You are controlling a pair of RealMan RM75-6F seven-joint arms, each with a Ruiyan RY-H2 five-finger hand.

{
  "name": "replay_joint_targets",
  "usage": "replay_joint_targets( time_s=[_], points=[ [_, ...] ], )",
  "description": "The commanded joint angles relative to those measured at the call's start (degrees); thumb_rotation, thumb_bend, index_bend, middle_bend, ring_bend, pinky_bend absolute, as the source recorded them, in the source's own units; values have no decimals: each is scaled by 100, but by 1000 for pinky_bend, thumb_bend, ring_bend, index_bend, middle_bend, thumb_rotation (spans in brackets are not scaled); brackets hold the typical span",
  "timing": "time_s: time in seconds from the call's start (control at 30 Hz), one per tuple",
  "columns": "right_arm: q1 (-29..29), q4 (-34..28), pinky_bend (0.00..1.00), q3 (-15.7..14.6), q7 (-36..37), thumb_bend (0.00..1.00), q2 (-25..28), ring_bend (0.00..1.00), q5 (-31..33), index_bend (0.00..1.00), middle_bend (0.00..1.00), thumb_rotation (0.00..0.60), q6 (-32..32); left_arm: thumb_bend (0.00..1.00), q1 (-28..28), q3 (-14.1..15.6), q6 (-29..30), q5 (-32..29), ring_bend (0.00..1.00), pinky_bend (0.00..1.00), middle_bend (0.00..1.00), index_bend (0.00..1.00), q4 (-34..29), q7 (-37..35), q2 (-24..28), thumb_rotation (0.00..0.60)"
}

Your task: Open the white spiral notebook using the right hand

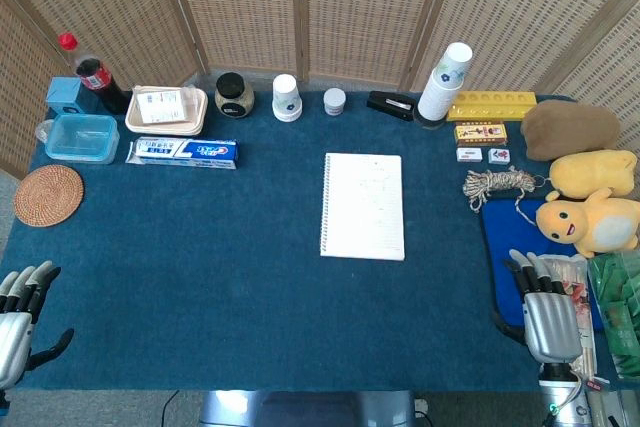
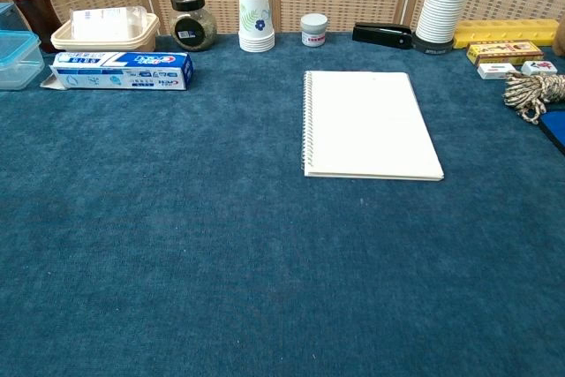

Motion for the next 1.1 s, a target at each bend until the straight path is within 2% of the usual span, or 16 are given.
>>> replay_joint_targets(
  time_s=[0.03,0.3,0.63,0.73,0.87,1.1],
  points=[
    [2,4,157,5,-1,216,-3,108,5,176,182,600,-5,252,-2,-1,-5,-3,4,0,47,131,-5,5,-1,600],
    [5,63,157,-1,73,217,-16,108,27,176,182,600,-46,253,-2,22,-37,-6,5,0,46,131,-18,26,-9,600],
    [241,-118,157,46,-37,216,-73,108,-409,174,182,600,-64,253,52,65,193,242,4,0,47,131,-134,12,113,600],
    [609,-303,157,218,-346,214,-231,108,-537,173,182,600,-410,252,47,83,256,368,4,0,47,131,-212,34,175,600],
    [934,-357,157,431,-637,214,-425,107,-351,172,180,600,-816,252,51,98,273,406,4,0,47,130,-251,27,212,600],
    [1483,83,155,792,-1025,207,-1047,98,86,166,176,600,-1381,252,28,49,246,334,4,0,46,131,-236,-26,226,600]
  ],
)
